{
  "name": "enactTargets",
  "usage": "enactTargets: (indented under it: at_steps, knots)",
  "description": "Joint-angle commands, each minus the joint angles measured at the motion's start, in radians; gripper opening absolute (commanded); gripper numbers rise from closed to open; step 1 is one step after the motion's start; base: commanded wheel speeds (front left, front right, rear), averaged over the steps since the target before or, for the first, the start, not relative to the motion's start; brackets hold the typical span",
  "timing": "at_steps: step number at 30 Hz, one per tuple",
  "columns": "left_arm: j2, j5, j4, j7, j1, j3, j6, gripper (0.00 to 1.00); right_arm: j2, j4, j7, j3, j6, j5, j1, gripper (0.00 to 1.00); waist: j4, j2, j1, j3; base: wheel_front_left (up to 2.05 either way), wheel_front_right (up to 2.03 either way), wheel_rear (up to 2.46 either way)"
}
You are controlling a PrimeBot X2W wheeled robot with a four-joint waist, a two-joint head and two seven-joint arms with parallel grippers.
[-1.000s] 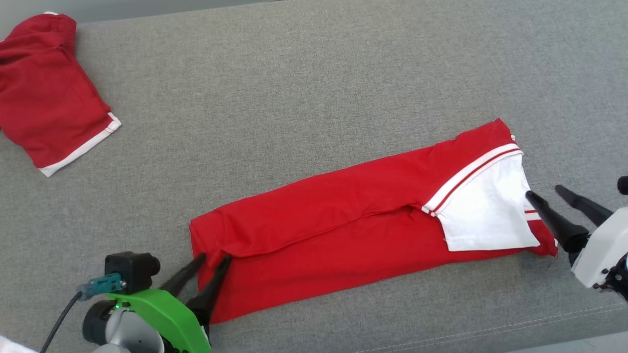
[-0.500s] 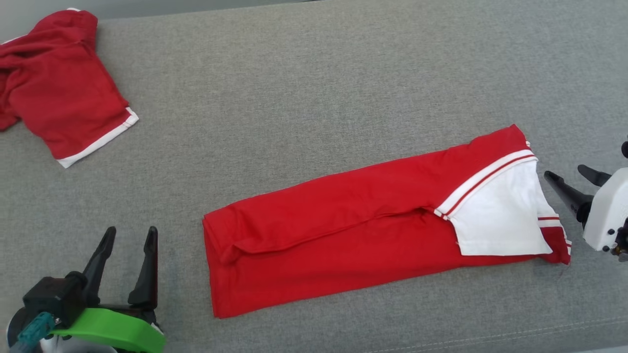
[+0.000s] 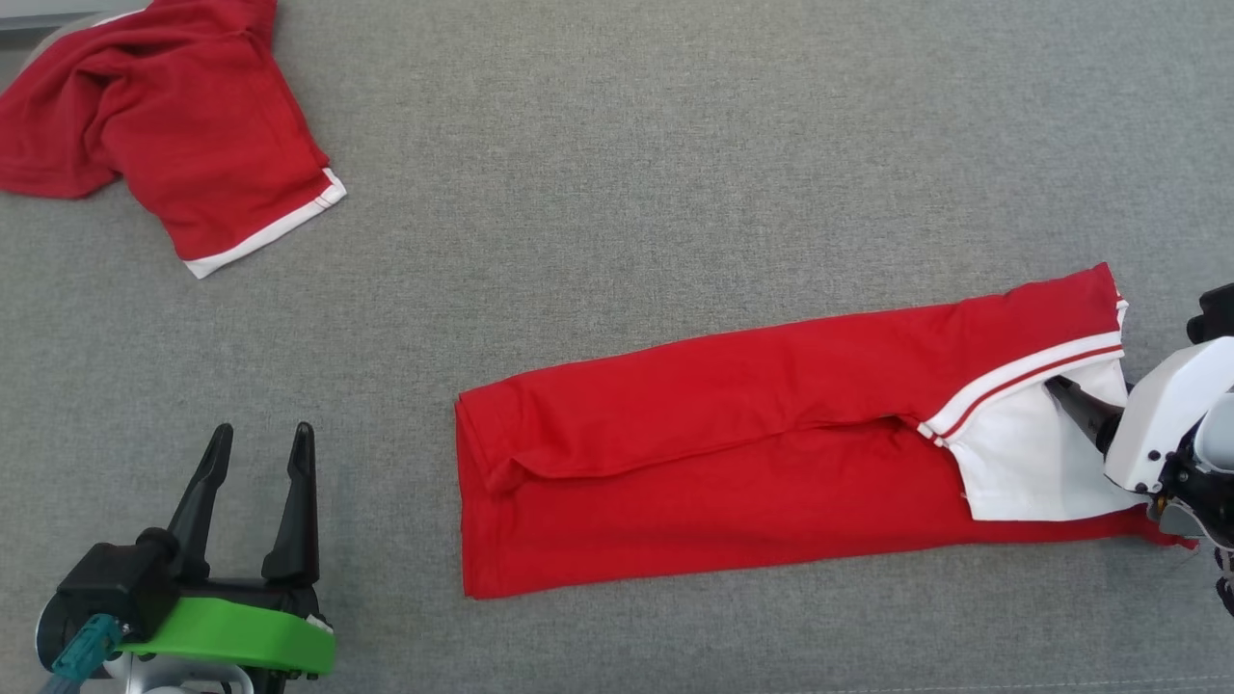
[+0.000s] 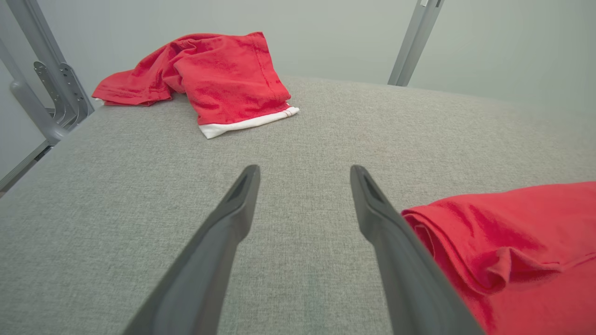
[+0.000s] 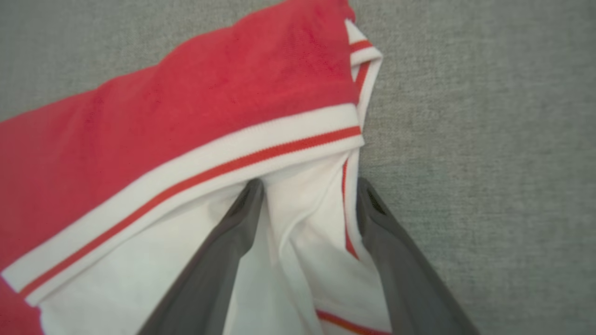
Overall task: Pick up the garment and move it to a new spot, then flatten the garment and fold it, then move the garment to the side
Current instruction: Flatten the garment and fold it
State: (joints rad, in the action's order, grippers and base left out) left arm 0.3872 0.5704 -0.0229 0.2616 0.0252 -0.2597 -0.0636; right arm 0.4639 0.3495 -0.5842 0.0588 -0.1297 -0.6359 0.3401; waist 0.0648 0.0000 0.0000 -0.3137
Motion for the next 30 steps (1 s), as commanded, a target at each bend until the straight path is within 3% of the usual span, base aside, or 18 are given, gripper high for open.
enactTargets:
  at_steps: [1, 3, 8, 14, 20, 25, 30]
  knots:
    - [-0.019, -0.032, -0.016, 0.003, -0.014, 0.025, 0.029, 1.00, -0.050, 0.021, -0.031, 0.034, -0.004, -0.078, -0.007, 0.00, 0.008, 0.0000, 0.0000, 0.000, 0.00, 0.00, 0.00]
    - [-0.046, -0.056, -0.034, 0.003, -0.020, 0.053, 0.055, 1.00, -0.048, 0.013, -0.047, 0.042, -0.005, -0.148, -0.003, 0.00, 0.008, 0.0000, 0.0000, 0.004, 0.00, 0.00, 0.00]
    - [-0.094, -0.112, -0.059, 0.003, -0.035, 0.116, 0.105, 1.00, 0.046, -0.007, -0.077, 0.000, -0.001, -0.252, 0.020, 0.00, -0.013, 0.0000, 0.0000, 0.025, 0.00, 0.00, 0.00]
    - [-0.130, -0.163, -0.086, 0.003, -0.055, 0.157, 0.152, 1.00, 0.188, 0.069, -0.117, -0.146, -0.001, -0.231, 0.020, 0.00, -0.036, 0.0000, 0.0000, 0.062, 0.00, 0.00, 0.00]
    - [-0.150, -0.187, -0.105, 0.003, -0.061, 0.165, 0.177, 1.00, 0.256, 0.136, -0.154, -0.323, -0.001, -0.169, 0.007, 0.00, -0.043, 0.0000, 0.0000, 0.073, 0.00, 0.00, 0.00]
    - [-0.167, -0.199, -0.116, 0.003, -0.071, 0.173, 0.187, 1.00, 0.198, -0.009, -0.217, -0.359, -0.001, -0.198, 0.030, 0.00, -0.060, 0.0000, 0.0000, 0.080, 0.00, 0.00, 0.00]
    - [-0.171, -0.207, -0.120, 0.004, -0.072, 0.176, 0.193, 1.00, 0.068, -0.286, -0.288, -0.245, -0.001, -0.259, -0.056, 0.00, -0.080, 0.0000, 0.0000, 0.082, 0.00, 0.00, 0.00]
